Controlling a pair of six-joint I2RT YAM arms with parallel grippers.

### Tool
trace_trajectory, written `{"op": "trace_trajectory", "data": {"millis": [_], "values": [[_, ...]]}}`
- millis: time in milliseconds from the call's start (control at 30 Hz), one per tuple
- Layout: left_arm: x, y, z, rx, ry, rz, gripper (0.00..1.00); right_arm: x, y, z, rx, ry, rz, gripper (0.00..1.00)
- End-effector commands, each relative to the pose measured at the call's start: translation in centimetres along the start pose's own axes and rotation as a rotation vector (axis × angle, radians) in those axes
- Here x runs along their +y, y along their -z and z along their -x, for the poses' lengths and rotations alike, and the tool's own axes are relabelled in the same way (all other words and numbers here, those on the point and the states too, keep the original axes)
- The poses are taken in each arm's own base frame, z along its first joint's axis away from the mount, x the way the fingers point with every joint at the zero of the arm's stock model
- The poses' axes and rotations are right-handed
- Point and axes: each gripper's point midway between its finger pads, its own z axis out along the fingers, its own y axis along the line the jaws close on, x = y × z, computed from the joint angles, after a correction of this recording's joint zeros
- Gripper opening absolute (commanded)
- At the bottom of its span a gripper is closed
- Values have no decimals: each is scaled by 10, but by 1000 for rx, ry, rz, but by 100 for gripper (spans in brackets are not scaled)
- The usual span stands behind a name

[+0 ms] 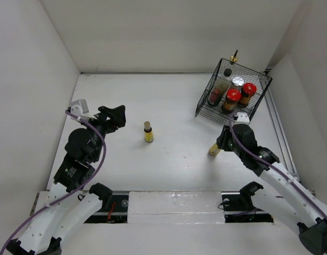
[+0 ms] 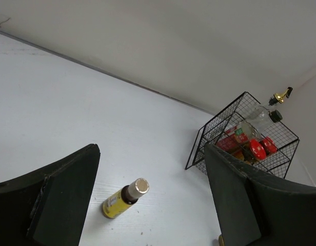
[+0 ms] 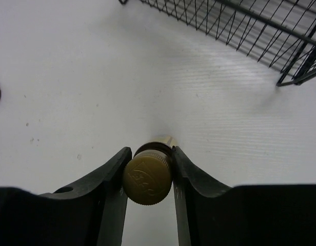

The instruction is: Organize the condiment bottles

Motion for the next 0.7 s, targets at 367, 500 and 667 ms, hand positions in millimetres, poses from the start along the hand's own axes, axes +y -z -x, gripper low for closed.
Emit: {"op": "trace_trajectory", "data": {"millis": [367,500,667], "values": [[-13,5,20,-58,26,-53,79,-29,46,258,-656,-91,-250,11],[-13,5,20,-58,26,-53,79,-62,39,282,-668,-100,-336,11],[-13,2,17,-47,21,-46,79,-93,28,294,-660,-108,-354,11]]}}
